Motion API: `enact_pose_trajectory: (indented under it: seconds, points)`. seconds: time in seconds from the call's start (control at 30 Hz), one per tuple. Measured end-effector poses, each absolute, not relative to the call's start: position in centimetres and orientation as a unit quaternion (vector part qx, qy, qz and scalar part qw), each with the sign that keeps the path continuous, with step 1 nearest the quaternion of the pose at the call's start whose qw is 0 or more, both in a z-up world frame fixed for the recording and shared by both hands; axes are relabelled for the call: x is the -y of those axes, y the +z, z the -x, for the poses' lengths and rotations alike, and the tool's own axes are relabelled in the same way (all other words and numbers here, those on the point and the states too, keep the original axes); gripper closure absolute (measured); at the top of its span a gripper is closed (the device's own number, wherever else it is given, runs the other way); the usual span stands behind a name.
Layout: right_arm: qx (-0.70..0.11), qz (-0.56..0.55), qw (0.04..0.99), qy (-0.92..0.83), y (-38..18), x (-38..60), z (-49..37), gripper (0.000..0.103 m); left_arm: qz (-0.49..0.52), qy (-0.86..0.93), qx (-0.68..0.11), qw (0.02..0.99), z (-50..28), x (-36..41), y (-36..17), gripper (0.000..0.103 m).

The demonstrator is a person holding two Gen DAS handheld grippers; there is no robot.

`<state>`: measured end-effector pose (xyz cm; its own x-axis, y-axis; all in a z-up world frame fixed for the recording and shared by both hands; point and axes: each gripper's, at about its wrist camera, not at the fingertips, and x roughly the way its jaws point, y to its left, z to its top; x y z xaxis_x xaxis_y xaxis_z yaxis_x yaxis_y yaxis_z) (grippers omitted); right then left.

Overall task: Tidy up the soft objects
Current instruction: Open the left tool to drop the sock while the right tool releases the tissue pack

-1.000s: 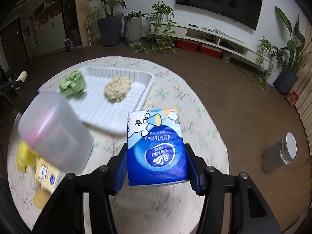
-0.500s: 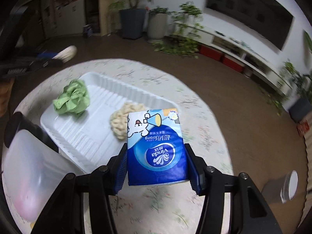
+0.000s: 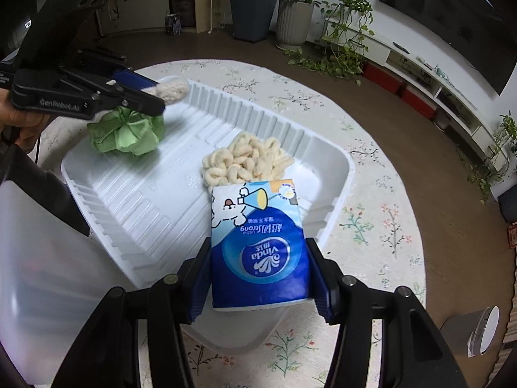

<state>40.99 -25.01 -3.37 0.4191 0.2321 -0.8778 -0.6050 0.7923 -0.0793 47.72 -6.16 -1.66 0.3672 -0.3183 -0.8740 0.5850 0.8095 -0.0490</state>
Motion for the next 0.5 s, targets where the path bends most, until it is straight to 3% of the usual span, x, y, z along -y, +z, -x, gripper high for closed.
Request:
enact_pose_trajectory:
  seconds: [0.27,0.3,0.37,0.5]
  points:
    - [-0.473,0.199,0.820,0.254,-3.65,24.78,-41.20,0.046,-0.128,-0.264,-0.496,0.817,-48.06,5.71,-1.93,0.076]
    - [-0.472,0.200,0.821,0.253,-3.69,24.84,-41.22,0.046,-0.127,-0.264,-0.494,0.819,-47.97,5.67,-1.81,0.073]
    - [-0.470,0.198,0.822,0.252,-3.68,24.99,-41.11,0.046,-0.126,-0.265,-0.489,0.822,-47.85,5.63,-1.62,0.053]
    - [-0.468,0.188,0.827,0.251,-3.54,25.36,-41.10,0.040,-0.121,-0.259,-0.482,0.828,-47.83,5.36,-1.29,0.041]
